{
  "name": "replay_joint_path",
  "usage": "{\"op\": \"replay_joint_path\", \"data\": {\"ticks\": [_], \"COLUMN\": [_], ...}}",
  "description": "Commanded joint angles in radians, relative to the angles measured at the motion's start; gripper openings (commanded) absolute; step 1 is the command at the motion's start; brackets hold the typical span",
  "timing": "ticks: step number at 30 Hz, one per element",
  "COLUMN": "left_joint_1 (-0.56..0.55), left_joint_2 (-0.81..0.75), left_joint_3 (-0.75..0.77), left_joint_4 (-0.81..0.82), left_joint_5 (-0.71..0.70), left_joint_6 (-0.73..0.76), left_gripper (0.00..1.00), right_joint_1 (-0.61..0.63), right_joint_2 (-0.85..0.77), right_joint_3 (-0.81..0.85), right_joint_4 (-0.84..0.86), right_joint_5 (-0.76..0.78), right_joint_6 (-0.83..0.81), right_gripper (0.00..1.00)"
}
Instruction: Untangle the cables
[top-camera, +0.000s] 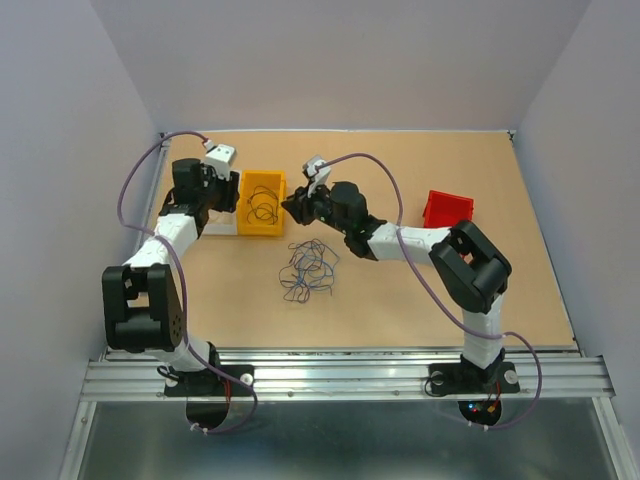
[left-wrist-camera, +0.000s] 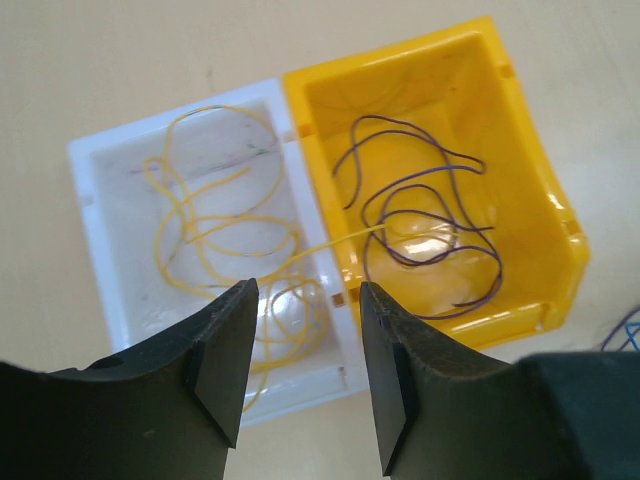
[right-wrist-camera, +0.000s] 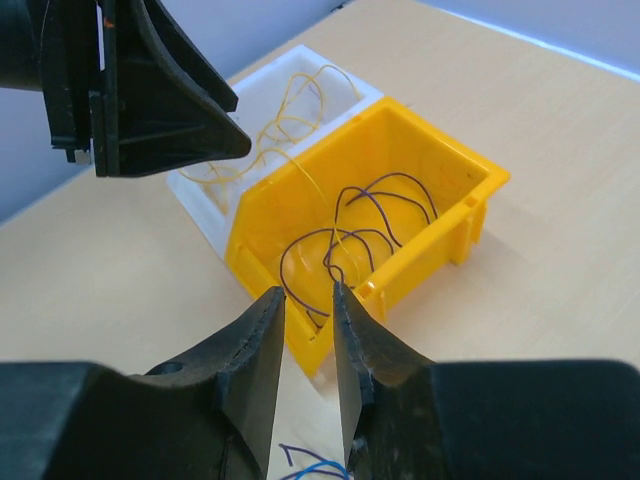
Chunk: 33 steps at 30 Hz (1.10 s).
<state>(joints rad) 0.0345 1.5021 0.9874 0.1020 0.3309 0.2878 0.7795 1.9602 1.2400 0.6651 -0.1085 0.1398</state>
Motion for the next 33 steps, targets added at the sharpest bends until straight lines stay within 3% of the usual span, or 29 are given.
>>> {"op": "replay_joint_path", "data": {"ticks": [1,7,11,15,18,25,33], "left_joint_1": [-0.087,-0.191,-0.2,-0.203,-0.206,-0.211,-0.226], "left_joint_2": [-0.031,-0.005,0.043,0.069,0.138,0.279,0.342], "left_joint_3": [-0.007,0.069,0.174,0.221,0.31,0.497,0.551], "left_joint_4": [0.008,-0.065,-0.214,-0.29,-0.465,-0.691,-0.734], "left_joint_5": [-0.058,-0.177,-0.158,-0.162,-0.147,-0.11,-0.11], "left_joint_6": [0.077,0.21,0.486,0.653,0.762,0.873,0.892], "left_gripper": [0.57,0.58,0.61,0.61,0.61,0.59,0.52], "right_joint_1": [-0.023,-0.042,-0.057,-0.065,-0.074,-0.08,-0.085], "right_joint_2": [-0.081,-0.106,-0.133,-0.147,-0.155,-0.156,-0.152], "right_joint_3": [-0.04,-0.082,-0.12,-0.143,-0.155,-0.16,-0.155], "right_joint_4": [0.07,0.076,0.099,0.106,0.111,0.114,0.122], "right_joint_5": [-0.016,-0.019,-0.029,-0.036,-0.036,-0.039,-0.045], "right_joint_6": [0.006,0.007,0.021,0.023,0.026,0.03,0.044], "right_gripper": [0.33,0.33,0.33,0.33,0.34,0.34,0.33]}}
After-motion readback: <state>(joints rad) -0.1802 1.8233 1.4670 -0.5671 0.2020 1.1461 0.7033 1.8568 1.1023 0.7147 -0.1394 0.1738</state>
